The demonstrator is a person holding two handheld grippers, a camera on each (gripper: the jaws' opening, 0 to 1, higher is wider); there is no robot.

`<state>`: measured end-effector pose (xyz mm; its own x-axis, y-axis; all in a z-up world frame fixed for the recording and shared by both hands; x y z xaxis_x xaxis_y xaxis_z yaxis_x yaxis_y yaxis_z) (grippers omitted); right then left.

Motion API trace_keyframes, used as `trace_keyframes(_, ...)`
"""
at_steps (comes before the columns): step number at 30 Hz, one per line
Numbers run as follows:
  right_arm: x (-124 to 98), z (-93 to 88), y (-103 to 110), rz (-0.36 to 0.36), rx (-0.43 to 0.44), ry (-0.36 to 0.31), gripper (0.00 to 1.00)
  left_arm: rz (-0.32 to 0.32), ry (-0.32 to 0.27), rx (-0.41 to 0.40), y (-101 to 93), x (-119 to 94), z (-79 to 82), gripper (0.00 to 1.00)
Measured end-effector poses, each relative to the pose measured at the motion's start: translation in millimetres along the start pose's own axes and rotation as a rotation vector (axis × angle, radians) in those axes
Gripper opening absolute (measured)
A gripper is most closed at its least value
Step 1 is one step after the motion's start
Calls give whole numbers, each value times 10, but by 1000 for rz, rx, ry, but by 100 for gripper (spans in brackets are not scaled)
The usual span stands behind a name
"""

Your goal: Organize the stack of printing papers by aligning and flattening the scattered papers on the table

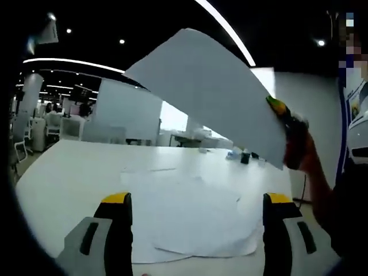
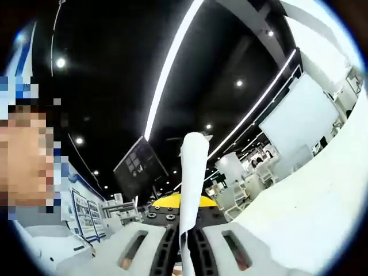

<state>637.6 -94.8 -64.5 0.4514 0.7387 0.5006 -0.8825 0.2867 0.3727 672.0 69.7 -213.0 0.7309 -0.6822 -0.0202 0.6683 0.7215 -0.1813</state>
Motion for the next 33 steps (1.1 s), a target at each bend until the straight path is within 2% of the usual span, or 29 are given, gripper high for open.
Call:
trace_keyframes(6,4,6,28,5,3,-2,0,-22,-19,-12,-40,31,34,96)
trace_keyframes(12,12,1,37,17,18,-4,0,-65,-43,-63,-109,32,91,96)
trace_keyframes(19,18,-6,80,26,39,-7,0,-67,-68,-79,-87,31,139,96)
trace_keyframes(24,14,7,93,29,51,-10,0,-95,-116,-137,-102,6,223,96)
trace_keyframes(30,34,10,122,41,61,-15,0,-104,-130,-140,-123,11,268,96)
trace_keyframes(33,41,3,134,49,71,-16,0,-117,-156,-162,-144,5,324,96)
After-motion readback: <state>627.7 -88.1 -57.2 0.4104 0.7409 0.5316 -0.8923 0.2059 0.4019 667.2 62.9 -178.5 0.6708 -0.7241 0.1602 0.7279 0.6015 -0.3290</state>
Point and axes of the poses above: the point that each gripper's makers call its tool centre point, and the gripper's own axes: x roughly forward along the fingers, y roughly to its left, z roughly out of its top, the point moved 1 cm from there along -x, roughly backward along the fingers, and after that the axes turned 5 degrees about z, right-handed, at the moved point
